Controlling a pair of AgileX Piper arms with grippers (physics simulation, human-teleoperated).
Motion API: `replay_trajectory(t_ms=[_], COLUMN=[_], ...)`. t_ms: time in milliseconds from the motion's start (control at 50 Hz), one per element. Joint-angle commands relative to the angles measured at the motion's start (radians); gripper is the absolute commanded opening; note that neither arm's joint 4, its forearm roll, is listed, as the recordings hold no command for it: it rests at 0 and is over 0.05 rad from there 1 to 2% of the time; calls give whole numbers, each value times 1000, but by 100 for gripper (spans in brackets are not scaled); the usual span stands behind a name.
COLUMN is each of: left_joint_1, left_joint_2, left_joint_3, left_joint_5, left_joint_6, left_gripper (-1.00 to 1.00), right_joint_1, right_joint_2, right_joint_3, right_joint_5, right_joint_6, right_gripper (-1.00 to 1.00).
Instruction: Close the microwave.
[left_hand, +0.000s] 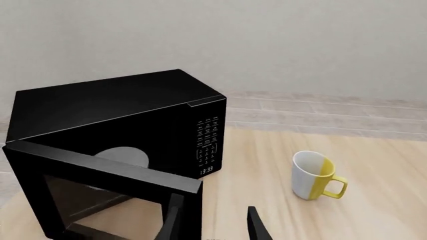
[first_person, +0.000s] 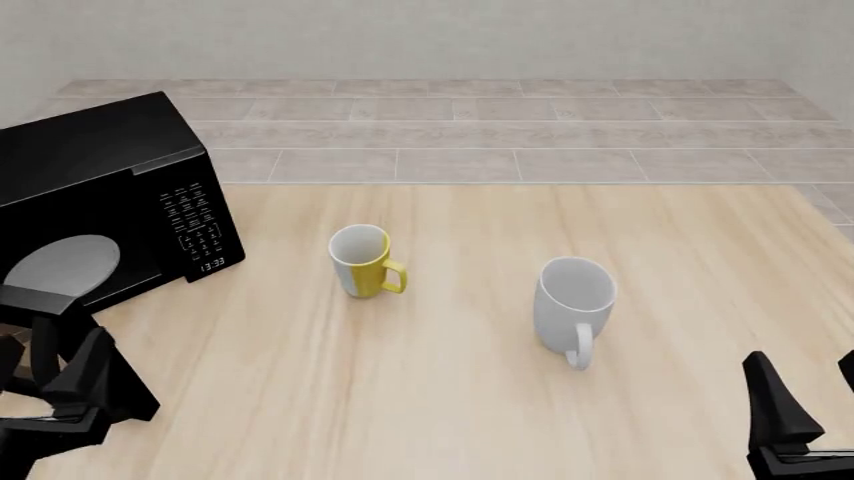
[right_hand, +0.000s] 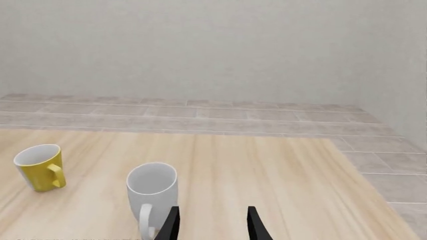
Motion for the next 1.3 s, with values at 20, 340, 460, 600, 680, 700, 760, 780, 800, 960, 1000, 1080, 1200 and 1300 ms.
replay_trajectory(t_ms=[20, 340, 460, 600, 680, 700, 760, 780, 800, 960, 1000, 1080, 1200, 1300], left_joint_1=[93, 108, 108, 97, 88, 84, 88, 86, 81, 77, 77, 71, 67, 52], left_joint_2=[240, 719, 863, 1040, 1044, 1048, 1054, 1056, 1067, 1046, 1024, 1005, 983, 1020], left_joint_3=[6, 6, 6, -15, -34, -45, -60, -66, -73, -112, -124, -148, -183, -233], left_joint_5=[-205, -614, -743, -857, -834, -823, -820, -815, -818, -763, -736, -694, -651, -626], left_joint_6=[17, -12, -7, -27, -31, -37, -27, -24, -21, -8, -4, -3, 21, 26], left_gripper=[100, 100, 100, 100, 100, 100, 100, 100, 100, 100, 100, 100, 100, 100], right_joint_1=[5, 13, 15, 15, 18, 18, 17, 18, 19, 14, 18, 19, 18, 23], right_joint_2=[0, 0, 0, 0, 0, 0, 0, 0, 0, 0, 0, 0, 0, 0], right_joint_3=[0, 0, 0, 0, 0, 0, 0, 0, 0, 0, 0, 0, 0, 0], right_joint_5=[0, -11, -15, -15, -13, -14, -15, -15, -14, -12, -11, -11, -9, -6], right_joint_6=[-13, -19, -22, -19, -20, -19, -18, -18, -21, -17, -18, -16, -13, -1], right_gripper=[100, 100, 100, 100, 100, 100, 100, 100, 100, 100, 100, 100, 100, 100])
